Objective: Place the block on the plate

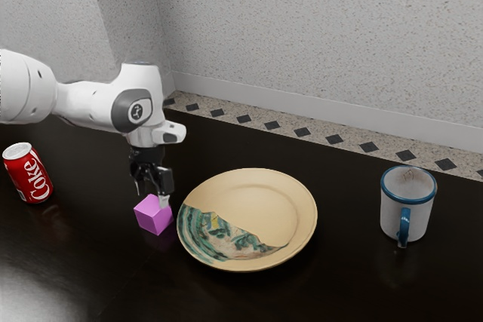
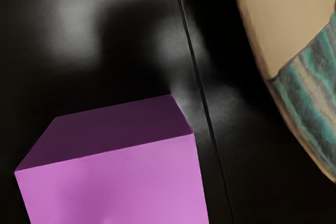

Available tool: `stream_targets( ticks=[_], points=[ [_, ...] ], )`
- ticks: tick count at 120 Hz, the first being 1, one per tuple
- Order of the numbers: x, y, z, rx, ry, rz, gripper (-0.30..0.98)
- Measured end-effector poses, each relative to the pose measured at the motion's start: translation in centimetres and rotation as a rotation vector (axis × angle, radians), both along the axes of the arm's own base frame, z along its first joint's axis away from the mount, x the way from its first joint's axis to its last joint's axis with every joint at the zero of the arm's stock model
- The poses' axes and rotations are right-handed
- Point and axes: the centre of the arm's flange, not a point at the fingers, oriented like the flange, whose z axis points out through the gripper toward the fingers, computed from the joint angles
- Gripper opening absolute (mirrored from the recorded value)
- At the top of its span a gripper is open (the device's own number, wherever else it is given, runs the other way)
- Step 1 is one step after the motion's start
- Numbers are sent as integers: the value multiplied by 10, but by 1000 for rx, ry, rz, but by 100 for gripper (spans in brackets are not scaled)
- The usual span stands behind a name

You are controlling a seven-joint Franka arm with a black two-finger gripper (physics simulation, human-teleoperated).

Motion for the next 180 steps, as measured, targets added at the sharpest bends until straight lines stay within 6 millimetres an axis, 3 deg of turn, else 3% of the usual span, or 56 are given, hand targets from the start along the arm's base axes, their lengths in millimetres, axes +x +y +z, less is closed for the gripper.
stream_targets(
  ticks=[24,62,88,116,128,147,166,180],
  points=[
    [3,20,-25,14,-21,86,69],
    [-6,23,-49,28,-52,146,68],
    [-8,23,-53,35,-77,166,47],
    [-4,24,-49,54,-101,168,39],
    [-3,25,-41,68,-118,160,39],
    [2,10,-4,78,-183,134,38],
    [12,-34,38,74,-267,67,37],
    [17,-70,52,61,-302,15,37]
  ],
)
